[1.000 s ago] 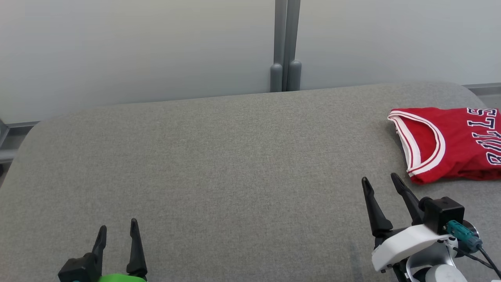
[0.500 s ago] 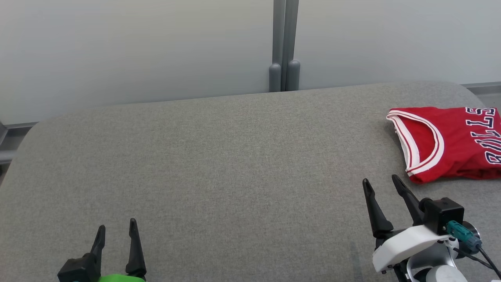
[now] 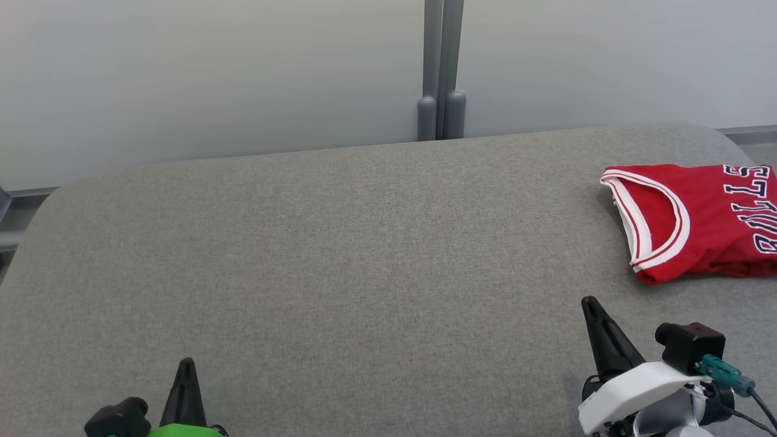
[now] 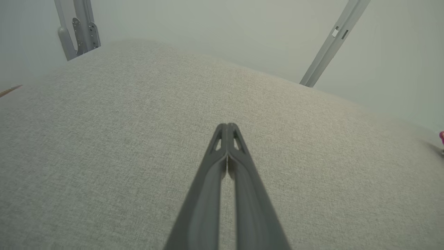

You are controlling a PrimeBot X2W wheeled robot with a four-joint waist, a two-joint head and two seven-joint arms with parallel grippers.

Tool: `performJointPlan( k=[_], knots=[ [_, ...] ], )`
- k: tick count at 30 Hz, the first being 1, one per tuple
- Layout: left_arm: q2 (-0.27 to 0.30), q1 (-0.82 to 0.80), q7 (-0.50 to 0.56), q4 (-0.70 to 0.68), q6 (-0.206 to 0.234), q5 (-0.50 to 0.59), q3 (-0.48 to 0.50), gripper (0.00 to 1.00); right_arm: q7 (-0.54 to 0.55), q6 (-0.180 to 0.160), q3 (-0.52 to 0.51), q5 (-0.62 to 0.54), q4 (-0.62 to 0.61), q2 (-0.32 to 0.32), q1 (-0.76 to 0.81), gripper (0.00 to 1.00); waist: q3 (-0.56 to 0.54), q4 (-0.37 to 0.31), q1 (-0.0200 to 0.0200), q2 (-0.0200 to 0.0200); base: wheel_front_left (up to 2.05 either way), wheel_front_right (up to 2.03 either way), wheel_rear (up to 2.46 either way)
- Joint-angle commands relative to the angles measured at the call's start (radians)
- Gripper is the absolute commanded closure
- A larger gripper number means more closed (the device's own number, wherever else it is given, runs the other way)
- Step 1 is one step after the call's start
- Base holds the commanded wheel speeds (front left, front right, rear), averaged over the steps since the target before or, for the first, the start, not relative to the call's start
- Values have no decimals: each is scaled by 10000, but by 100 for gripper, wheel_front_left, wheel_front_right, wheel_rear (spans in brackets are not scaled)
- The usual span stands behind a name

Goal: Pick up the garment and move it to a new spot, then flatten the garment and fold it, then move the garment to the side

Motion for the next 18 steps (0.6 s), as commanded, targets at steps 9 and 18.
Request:
performJointPlan(
  k=[9, 18],
  knots=[
    [-173, -552, 461, 104, -524, -1422, 642, 100, 110, 0, -126, 1967, 154, -127, -473, 100, 46, 10, 0, 0, 0, 0, 0],
    [-375, -812, 856, 226, -918, -2498, 1085, 100, 205, 0, -223, 3470, 372, -169, -659, 100, 92, 20, 0, 0, 0, 0, 0]
  ],
)
